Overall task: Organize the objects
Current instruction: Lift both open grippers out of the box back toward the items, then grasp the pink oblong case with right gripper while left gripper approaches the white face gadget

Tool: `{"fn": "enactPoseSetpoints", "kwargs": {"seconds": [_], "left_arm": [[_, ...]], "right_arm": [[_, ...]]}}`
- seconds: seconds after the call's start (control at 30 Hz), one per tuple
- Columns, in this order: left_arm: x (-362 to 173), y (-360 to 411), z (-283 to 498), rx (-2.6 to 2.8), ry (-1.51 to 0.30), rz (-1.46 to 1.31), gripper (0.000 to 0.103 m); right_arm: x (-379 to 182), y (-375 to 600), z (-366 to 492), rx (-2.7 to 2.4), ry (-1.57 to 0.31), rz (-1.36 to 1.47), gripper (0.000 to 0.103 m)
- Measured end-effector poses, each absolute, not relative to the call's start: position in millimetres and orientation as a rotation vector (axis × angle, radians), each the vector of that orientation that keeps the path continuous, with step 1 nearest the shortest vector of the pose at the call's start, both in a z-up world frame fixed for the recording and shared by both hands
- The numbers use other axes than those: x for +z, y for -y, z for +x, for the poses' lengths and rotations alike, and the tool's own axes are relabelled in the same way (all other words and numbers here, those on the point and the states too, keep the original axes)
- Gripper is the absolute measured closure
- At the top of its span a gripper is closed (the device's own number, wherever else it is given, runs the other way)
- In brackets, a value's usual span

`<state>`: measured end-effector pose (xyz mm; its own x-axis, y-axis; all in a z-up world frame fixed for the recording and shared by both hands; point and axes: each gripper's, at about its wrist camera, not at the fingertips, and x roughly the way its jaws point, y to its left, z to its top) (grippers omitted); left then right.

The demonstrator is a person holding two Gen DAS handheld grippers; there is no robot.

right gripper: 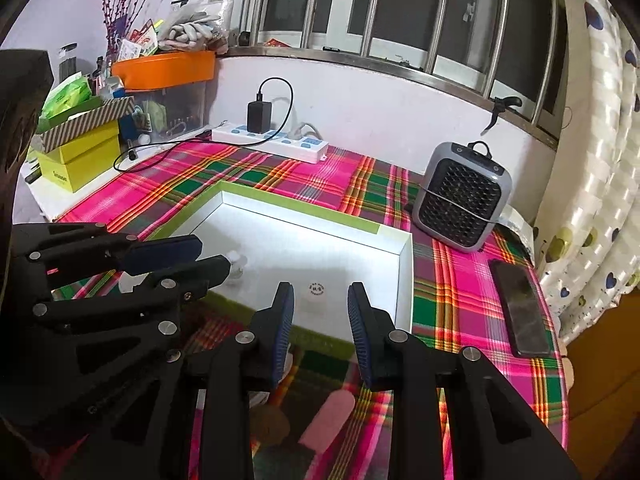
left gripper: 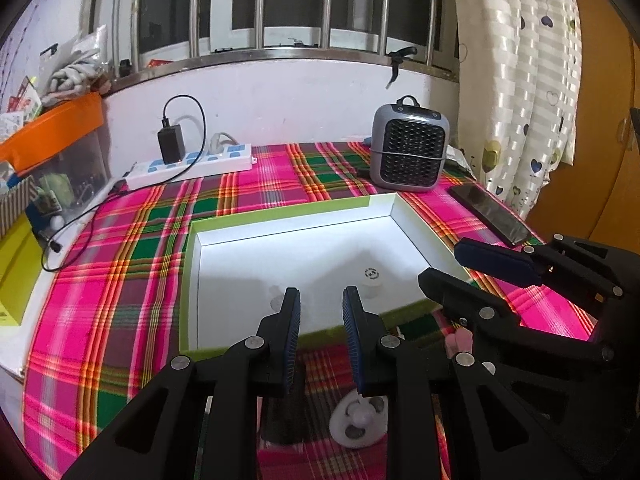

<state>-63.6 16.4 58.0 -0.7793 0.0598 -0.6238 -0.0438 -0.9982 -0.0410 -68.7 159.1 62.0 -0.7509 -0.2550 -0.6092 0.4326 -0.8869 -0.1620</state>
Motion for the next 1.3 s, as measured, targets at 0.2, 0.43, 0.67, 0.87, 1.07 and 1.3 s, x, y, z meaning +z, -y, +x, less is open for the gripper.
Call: {"fn": "enactPoseSetpoints", "kwargs": {"seconds": [0.2,0.43,0.67,0.87,1.07,1.3], "left_arm": [[60,-20,-49,2.913,0.021,-1.015,0.083],[61,-23,-41,2.911,0.012,-1.010,0.083],[61,-25,-37,2.910,0.010,-1.010,0.083],[53,-28,-25,2.869,0.007,-1.035,0.083],[37,-30,-15,2.807,0.022,-1.087,0.082],[30,-29,-9,2.775,0.037,-1.095,0.081]], "right_arm": [[64,-159,-54,-2.610,-0.445,0.826,0.074],[65,-160,-41,-2.619,-0.467,0.809,0.074],[66,-160,-35,-2.618,-0.480,0.801,0.074],[60,-166,-30,-2.578,-0.447,0.815,0.074],[41,-173,-25,-2.514,-0.398,0.877,0.074],[27,-182,-22,-2.492,-0.343,0.941,0.074]]}}
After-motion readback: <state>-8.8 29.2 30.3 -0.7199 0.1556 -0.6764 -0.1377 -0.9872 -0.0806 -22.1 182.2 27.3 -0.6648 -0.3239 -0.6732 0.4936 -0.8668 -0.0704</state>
